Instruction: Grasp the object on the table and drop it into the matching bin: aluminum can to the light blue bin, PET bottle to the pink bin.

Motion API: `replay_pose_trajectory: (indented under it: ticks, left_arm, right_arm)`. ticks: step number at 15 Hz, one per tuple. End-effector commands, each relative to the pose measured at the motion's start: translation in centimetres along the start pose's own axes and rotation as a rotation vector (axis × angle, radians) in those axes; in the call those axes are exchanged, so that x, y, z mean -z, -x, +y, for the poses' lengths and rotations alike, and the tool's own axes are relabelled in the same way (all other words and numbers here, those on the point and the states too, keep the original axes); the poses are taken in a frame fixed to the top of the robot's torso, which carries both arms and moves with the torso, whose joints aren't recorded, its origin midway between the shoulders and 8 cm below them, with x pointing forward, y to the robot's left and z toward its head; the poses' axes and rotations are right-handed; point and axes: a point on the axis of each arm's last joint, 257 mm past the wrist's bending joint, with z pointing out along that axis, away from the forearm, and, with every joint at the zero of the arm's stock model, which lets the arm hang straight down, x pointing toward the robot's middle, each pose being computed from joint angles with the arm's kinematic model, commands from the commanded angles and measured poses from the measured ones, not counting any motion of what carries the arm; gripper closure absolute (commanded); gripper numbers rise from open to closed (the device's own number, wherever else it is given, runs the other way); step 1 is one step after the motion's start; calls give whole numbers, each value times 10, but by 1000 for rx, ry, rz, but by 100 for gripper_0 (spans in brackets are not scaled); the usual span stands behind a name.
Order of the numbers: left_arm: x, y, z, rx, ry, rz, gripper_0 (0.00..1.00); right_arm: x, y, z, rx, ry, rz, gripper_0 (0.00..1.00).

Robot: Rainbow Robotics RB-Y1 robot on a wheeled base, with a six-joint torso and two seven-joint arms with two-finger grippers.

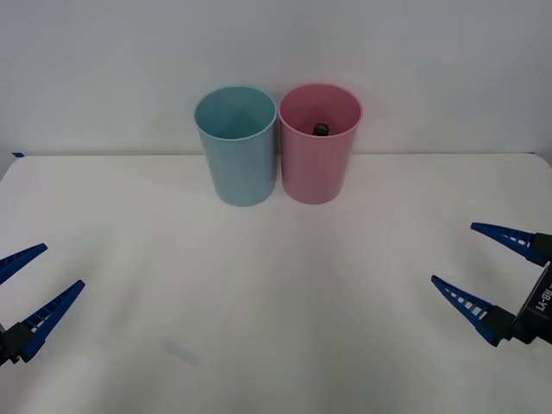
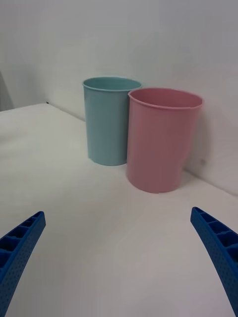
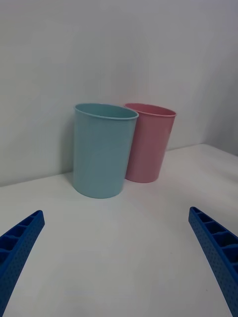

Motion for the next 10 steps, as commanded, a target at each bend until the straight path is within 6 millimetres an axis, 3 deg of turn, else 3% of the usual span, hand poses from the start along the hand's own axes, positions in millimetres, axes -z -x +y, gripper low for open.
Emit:
replay_pose_trajectory:
  ticks: [1, 5, 10]
  left_arm:
    - [0, 0, 0, 0, 0, 0, 0]
    - [0, 0, 0, 0, 0, 0, 0]
    - [0, 0, 0, 0, 0, 0, 0]
  right_arm:
    - [27, -15, 4, -10, -34, 31, 0]
    - [60, -27, 13, -98, -66, 51, 0]
    - [78, -27, 15, -177, -127, 15, 0]
